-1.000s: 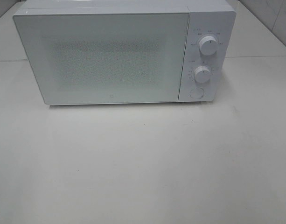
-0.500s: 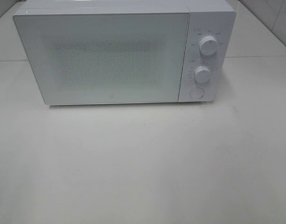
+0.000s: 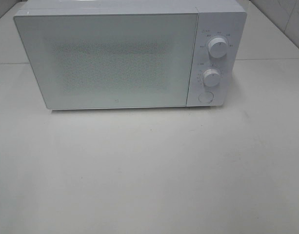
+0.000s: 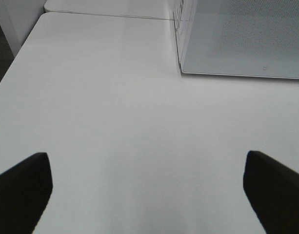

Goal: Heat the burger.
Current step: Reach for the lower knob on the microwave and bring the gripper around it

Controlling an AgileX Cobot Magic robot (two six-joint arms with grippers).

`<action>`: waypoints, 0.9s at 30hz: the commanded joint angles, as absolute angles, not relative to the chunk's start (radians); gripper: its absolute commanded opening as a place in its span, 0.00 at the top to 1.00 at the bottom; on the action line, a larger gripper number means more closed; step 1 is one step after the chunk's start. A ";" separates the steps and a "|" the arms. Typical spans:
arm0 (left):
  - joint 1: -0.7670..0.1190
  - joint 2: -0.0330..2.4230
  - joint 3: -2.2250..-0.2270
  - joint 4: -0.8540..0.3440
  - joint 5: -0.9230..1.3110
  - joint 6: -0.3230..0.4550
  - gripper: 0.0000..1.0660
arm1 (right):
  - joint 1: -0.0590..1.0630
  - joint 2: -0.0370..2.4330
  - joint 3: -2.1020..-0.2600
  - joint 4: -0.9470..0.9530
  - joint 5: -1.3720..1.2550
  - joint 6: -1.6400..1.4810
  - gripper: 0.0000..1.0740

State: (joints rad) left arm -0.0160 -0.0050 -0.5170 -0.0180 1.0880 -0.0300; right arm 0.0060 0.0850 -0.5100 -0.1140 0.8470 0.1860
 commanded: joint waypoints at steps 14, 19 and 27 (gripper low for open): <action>-0.015 -0.022 -0.516 -0.024 1.069 -0.028 0.06 | 0.004 0.373 -0.424 -0.138 0.247 0.178 0.29; -0.015 -0.022 -0.516 -0.024 1.069 -0.028 0.06 | 0.004 0.515 -0.424 -0.134 0.111 0.178 0.29; -0.015 -0.022 -0.516 -0.024 1.069 -0.028 0.06 | 0.004 0.748 -0.362 -0.135 -0.201 0.178 0.29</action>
State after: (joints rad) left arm -0.0160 -0.0050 -0.5170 -0.0180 1.0870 -0.0300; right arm 0.0060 0.7400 -0.3650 -0.1310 -0.1400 0.1830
